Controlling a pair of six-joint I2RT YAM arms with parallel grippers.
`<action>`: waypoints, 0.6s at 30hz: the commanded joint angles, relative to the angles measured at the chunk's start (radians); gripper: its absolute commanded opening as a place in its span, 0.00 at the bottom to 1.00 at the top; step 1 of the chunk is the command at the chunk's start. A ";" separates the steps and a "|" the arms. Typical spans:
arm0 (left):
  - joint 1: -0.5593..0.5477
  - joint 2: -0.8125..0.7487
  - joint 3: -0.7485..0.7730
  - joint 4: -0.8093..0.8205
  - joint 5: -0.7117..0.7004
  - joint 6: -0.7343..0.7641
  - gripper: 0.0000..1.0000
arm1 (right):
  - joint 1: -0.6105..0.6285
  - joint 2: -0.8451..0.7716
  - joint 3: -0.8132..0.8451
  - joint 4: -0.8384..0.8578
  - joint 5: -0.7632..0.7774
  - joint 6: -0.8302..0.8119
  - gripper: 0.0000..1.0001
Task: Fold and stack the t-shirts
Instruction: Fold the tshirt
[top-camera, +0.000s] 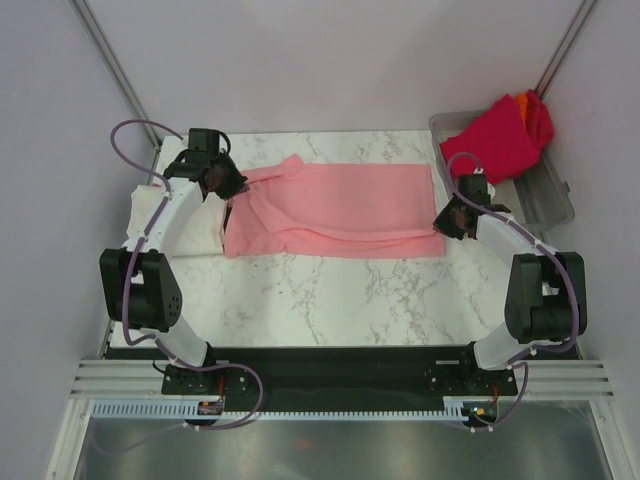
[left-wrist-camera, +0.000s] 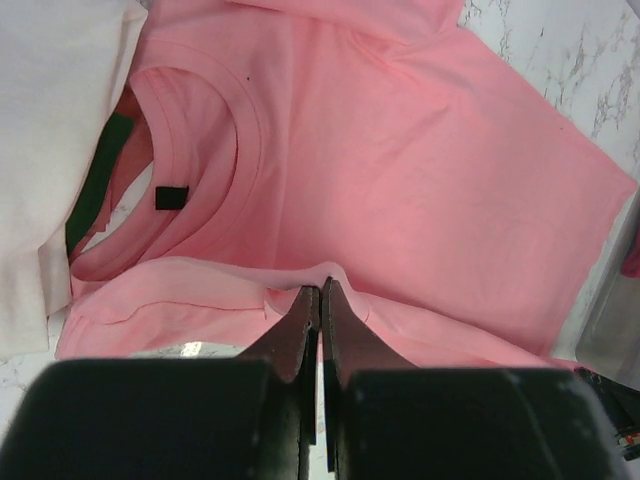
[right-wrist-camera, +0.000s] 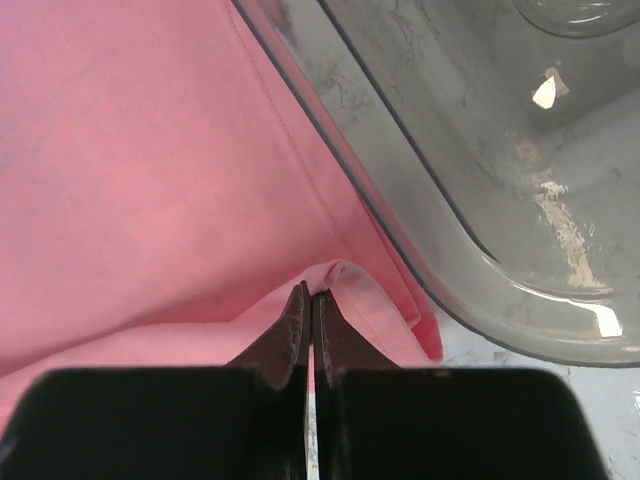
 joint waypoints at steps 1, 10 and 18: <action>0.001 0.013 0.055 0.029 -0.043 -0.004 0.02 | 0.000 0.014 0.056 0.028 0.045 0.014 0.00; 0.003 0.022 0.050 0.029 -0.063 -0.025 0.02 | 0.000 0.046 0.081 0.030 0.082 0.022 0.00; 0.017 0.064 0.090 0.032 -0.073 -0.038 0.02 | 0.000 0.101 0.112 0.046 0.115 0.039 0.00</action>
